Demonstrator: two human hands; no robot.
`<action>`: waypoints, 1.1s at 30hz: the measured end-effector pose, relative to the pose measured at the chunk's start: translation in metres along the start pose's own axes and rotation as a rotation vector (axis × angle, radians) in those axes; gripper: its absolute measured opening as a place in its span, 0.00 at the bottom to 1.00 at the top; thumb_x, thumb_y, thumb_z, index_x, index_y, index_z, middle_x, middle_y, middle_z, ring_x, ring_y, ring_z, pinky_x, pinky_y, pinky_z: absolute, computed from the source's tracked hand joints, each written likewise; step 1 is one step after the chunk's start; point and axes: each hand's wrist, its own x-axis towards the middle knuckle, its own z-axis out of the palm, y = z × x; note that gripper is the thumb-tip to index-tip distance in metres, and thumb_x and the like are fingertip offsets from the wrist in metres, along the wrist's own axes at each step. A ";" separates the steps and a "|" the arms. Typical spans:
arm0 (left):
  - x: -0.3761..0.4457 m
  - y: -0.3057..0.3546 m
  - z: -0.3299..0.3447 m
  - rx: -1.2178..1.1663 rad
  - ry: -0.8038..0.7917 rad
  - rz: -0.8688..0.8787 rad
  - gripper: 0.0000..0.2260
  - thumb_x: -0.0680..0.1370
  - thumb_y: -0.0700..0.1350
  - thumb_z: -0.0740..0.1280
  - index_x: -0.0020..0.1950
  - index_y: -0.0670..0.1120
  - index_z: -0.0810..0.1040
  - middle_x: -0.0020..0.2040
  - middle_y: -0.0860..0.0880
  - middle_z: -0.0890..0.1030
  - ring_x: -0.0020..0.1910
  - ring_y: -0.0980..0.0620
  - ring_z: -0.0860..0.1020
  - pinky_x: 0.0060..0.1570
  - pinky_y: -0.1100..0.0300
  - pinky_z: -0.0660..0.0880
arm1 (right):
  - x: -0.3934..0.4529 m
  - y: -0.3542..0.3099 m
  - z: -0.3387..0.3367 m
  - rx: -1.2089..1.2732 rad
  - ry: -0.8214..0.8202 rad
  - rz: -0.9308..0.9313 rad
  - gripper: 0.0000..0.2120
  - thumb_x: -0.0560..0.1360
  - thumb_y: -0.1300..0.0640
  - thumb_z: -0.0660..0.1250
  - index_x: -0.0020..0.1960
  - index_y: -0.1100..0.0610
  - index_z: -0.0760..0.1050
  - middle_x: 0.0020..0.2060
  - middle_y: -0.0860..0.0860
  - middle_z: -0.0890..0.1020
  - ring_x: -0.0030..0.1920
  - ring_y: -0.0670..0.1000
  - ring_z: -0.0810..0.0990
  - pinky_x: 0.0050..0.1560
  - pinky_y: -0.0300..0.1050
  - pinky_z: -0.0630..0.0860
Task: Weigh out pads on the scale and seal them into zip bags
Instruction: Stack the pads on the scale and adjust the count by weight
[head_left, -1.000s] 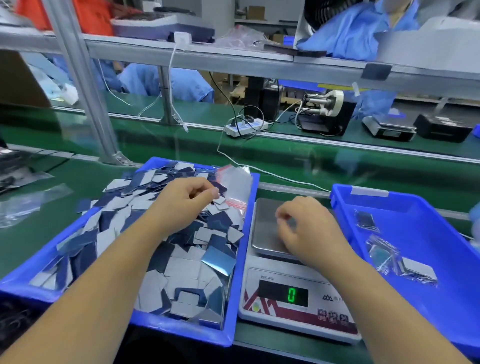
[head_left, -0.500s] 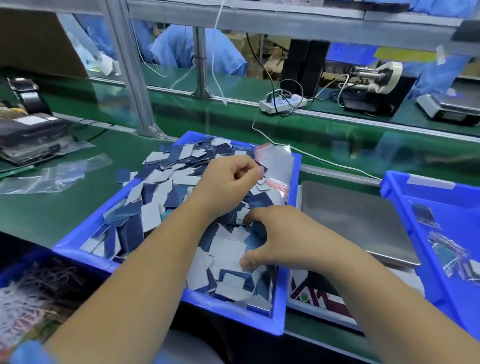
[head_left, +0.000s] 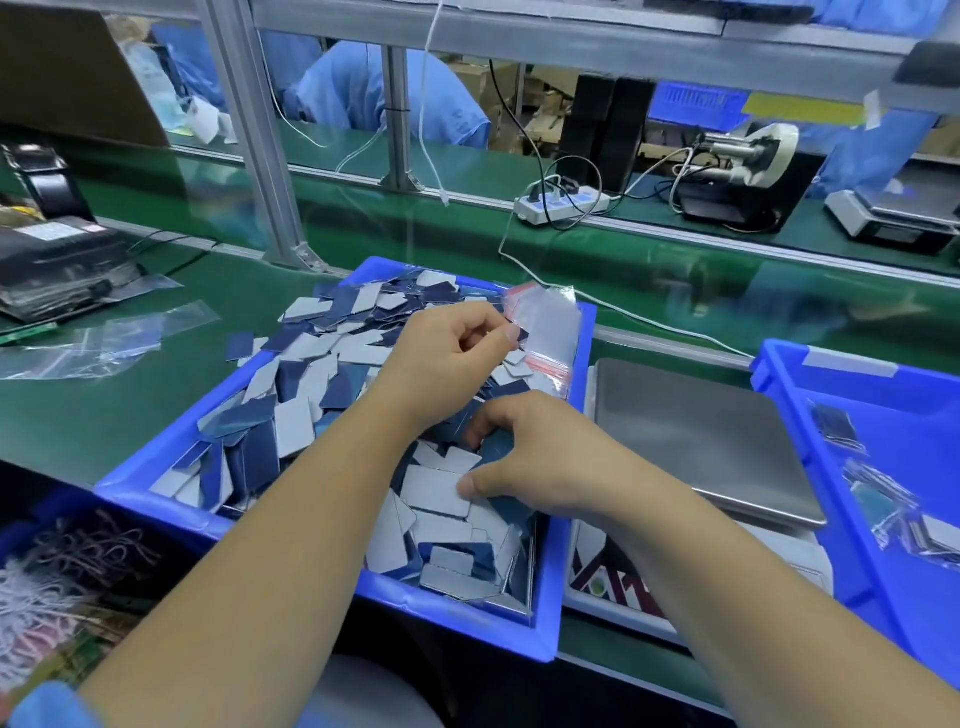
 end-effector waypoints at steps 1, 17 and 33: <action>0.000 0.000 -0.002 -0.012 0.014 0.002 0.08 0.77 0.49 0.66 0.40 0.48 0.81 0.26 0.57 0.69 0.28 0.58 0.65 0.30 0.67 0.64 | 0.001 0.000 -0.002 0.015 0.000 -0.009 0.13 0.66 0.48 0.79 0.46 0.45 0.78 0.46 0.38 0.79 0.47 0.40 0.77 0.46 0.36 0.75; 0.001 -0.005 -0.008 -0.048 -0.132 -0.086 0.18 0.69 0.61 0.71 0.57 0.72 0.74 0.51 0.66 0.80 0.50 0.62 0.80 0.46 0.68 0.75 | 0.019 0.029 -0.019 0.631 0.647 0.017 0.10 0.75 0.59 0.70 0.42 0.45 0.76 0.33 0.38 0.80 0.32 0.41 0.76 0.34 0.42 0.74; 0.001 -0.002 -0.013 -0.094 -0.129 -0.027 0.18 0.70 0.47 0.75 0.54 0.67 0.80 0.48 0.55 0.86 0.47 0.54 0.84 0.50 0.58 0.81 | 0.024 0.028 -0.033 0.514 0.559 -0.094 0.16 0.73 0.60 0.73 0.43 0.37 0.78 0.41 0.39 0.84 0.42 0.43 0.82 0.46 0.44 0.79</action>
